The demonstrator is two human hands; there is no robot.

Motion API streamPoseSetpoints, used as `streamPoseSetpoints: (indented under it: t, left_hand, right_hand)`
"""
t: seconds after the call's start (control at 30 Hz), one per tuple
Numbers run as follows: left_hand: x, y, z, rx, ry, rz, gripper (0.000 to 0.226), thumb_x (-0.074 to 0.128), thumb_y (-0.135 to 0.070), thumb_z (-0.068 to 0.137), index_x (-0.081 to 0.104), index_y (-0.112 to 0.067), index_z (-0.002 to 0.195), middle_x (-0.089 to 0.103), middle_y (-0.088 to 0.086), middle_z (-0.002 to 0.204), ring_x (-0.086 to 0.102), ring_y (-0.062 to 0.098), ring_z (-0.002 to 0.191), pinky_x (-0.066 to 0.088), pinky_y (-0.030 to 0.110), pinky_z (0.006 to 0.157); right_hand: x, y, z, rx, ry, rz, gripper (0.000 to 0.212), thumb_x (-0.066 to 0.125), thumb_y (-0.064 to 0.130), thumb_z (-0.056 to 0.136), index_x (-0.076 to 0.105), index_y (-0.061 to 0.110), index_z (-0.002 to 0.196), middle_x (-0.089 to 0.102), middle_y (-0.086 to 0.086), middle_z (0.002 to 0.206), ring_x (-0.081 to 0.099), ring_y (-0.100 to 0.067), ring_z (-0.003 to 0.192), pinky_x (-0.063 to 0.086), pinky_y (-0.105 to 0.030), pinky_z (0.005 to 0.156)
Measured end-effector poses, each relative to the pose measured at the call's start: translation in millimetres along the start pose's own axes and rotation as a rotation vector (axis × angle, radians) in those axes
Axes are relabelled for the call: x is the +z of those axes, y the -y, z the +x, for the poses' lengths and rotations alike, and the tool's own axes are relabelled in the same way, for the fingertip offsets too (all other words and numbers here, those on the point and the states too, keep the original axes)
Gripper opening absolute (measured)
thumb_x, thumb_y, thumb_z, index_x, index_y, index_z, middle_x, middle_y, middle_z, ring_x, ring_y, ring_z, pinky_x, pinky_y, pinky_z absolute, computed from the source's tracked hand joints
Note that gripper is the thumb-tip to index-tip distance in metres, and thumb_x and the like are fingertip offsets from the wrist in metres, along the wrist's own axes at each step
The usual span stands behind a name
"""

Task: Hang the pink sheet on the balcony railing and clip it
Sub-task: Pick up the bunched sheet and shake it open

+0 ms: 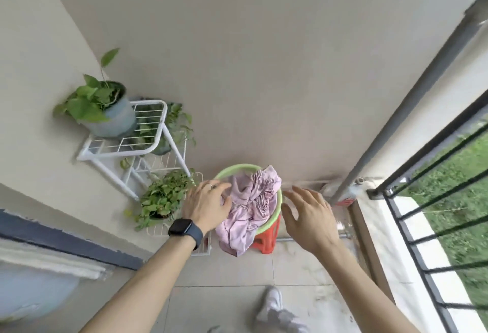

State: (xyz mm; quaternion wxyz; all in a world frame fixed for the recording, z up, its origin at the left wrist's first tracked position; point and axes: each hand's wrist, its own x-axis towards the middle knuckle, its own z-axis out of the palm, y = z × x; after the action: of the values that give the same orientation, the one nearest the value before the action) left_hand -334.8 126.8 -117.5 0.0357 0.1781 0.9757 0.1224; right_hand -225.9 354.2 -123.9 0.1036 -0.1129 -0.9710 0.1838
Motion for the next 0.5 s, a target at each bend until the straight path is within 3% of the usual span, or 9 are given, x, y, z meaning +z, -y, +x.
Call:
streamPoseSetpoints:
  t: [0.17, 0.3, 0.5]
  left_hand:
    - [48, 16, 55, -0.093, 0.185, -0.088, 0.032, 0.056, -0.032, 0.088, 0.07, -0.029, 0.116, 0.067, -0.005, 0.121, 0.059, 0.023, 0.112, 0.042, 0.031, 0.096]
    - [98, 39, 95, -0.098, 0.409, -0.071, 0.036, 0.049, -0.038, 0.083, 0.071, -0.031, 0.11, 0.073, -0.007, 0.106, 0.065, 0.02, 0.105, 0.05, 0.031, 0.086]
    - [159, 69, 156, -0.282, 0.751, -0.206, 0.037, 0.051, -0.043, 0.092, 0.057, -0.03, 0.126, 0.067, -0.004, 0.121, 0.062, 0.023, 0.108, 0.05, 0.029, 0.085]
  right_hand:
    - [53, -16, 61, 0.019, 0.198, 0.004, 0.043, 0.046, 0.043, 0.089, 0.069, 0.028, 0.122, 0.067, 0.001, 0.128, 0.057, -0.029, 0.122, 0.047, -0.044, 0.1]
    - [112, -29, 95, 0.098, 0.415, -0.02, 0.042, 0.047, 0.043, 0.093, 0.064, 0.031, 0.129, 0.063, 0.005, 0.134, 0.05, -0.026, 0.13, 0.043, -0.044, 0.105]
    - [202, -47, 136, 0.317, 0.723, -0.015, 0.048, 0.041, 0.046, 0.099, 0.047, 0.031, 0.145, 0.053, 0.003, 0.146, 0.041, -0.026, 0.137, 0.037, -0.04, 0.112]
